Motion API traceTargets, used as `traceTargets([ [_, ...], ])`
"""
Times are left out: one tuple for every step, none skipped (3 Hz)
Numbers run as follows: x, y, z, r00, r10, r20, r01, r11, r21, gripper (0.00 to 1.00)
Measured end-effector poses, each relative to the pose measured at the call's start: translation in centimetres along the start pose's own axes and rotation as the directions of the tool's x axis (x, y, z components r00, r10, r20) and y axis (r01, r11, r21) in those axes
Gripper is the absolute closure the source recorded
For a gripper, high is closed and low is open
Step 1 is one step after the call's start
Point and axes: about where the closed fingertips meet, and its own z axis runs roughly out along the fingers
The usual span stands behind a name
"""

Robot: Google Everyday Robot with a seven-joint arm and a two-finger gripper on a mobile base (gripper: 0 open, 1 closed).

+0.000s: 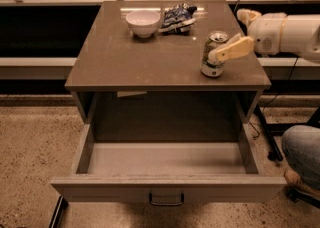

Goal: Pick 7up can from top drawer and place on counter

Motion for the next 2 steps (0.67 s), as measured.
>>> traceTargets([
  [-2.34,-0.65,-3.11,0.997,-0.076,0.016,0.075,0.9968,0.026,0.00],
  [-2.34,-0.65,-3.11,0.997,-0.076,0.016,0.075,0.9968,0.026,0.00],
])
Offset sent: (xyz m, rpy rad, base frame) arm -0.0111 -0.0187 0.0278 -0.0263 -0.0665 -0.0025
